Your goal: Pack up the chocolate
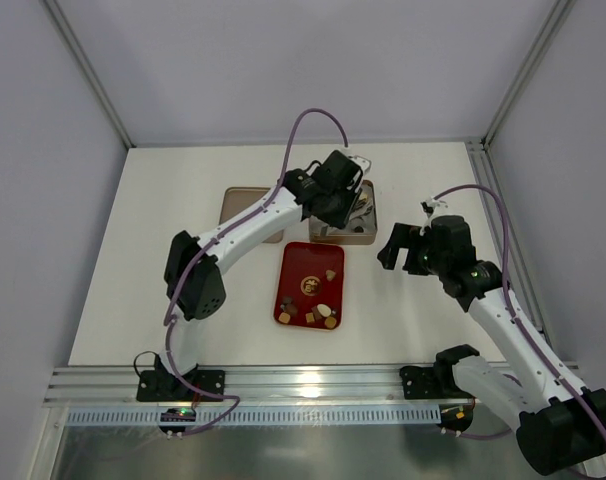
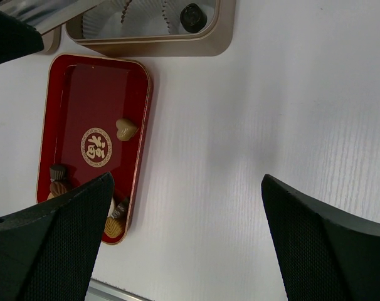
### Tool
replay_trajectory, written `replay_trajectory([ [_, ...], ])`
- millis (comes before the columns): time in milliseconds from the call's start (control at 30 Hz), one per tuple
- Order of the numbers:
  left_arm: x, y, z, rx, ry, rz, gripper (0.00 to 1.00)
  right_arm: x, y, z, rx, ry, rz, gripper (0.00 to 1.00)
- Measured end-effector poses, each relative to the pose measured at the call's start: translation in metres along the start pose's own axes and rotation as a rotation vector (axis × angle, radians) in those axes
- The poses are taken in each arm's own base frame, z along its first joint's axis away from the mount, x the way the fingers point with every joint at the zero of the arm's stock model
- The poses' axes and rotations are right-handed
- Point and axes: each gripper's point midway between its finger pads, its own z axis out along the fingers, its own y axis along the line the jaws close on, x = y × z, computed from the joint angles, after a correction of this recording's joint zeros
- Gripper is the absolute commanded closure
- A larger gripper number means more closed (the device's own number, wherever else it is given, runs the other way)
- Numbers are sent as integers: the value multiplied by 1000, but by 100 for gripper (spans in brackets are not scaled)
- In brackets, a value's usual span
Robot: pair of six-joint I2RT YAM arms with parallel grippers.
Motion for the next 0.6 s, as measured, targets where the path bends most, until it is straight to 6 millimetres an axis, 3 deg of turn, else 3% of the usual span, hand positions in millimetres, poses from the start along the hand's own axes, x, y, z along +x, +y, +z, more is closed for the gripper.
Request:
replay_trajectory([
  [300, 5, -3, 21, 13, 18, 3, 77, -1, -3, 0, 8, -4, 3, 0],
  [600, 6, -3, 24, 13, 22, 4, 70, 0, -3, 2, 7, 7, 5, 0],
])
